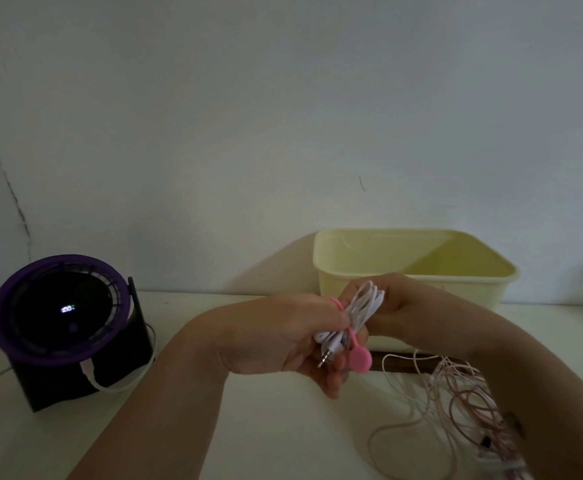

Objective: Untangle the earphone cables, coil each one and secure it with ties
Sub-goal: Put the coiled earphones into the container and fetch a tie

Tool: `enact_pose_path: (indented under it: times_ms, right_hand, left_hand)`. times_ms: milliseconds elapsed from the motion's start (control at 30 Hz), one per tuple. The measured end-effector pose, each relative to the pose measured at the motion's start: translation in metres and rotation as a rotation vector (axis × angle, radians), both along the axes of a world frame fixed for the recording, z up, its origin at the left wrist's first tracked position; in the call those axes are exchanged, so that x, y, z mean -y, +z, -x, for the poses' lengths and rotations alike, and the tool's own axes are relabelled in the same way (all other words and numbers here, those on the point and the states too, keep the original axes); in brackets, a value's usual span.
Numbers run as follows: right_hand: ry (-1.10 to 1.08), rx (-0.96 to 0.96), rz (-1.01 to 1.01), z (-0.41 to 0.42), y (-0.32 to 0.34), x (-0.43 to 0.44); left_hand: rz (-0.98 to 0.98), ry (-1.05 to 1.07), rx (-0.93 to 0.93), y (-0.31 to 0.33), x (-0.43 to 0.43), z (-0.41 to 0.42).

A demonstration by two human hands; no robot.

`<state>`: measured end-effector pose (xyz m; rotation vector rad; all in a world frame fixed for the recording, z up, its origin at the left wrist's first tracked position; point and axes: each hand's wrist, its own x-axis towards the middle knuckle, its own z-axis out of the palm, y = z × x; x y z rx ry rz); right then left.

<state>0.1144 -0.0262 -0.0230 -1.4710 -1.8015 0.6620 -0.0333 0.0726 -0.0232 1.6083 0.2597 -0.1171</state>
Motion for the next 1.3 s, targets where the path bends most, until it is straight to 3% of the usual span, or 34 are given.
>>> enact_pose_path:
  times_ms: [133,333,467,567,733,900,1067,1167,1300]
  right_hand:
    - [0.049,-0.223,0.02,0.001,-0.004,-0.001]
    - [0.076,-0.153,0.002,0.001,-0.007,-0.005]
    - [-0.06,-0.152,-0.091,-0.003,-0.009,-0.01]
    - [-0.149,-0.209,-0.16,-0.001,-0.011,-0.013]
    - [-0.279,0.081,-0.339,0.008,-0.012,-0.015]
    - [-0.34,0.223,-0.366,0.011,-0.01,-0.014]
    - [-0.427,0.307,-0.48,0.014,-0.005,-0.012]
    - [-0.455,0.475,-0.532,0.02,0.0,-0.009]
    - [-0.477,0.665,-0.571,0.026,0.008,-0.003]
  left_hand:
    - [-0.012,-0.028,-0.038,-0.002,0.0,-0.002]
    - [0.003,-0.1,-0.044,-0.003,-0.005,-0.002]
    - [0.005,0.063,0.007,0.003,-0.002,0.002]
    - [-0.099,0.21,0.146,0.008,-0.01,0.011]
    - [-0.417,0.377,0.233,0.01,-0.011,0.014]
    - [-0.575,0.487,0.244,0.007,-0.014,0.011]
    - [-0.433,0.567,0.37,0.007,-0.009,0.004]
    - [-0.319,0.595,0.399,0.008,-0.007,0.001]
    - [-0.332,0.64,0.381,0.008,-0.007,0.0]
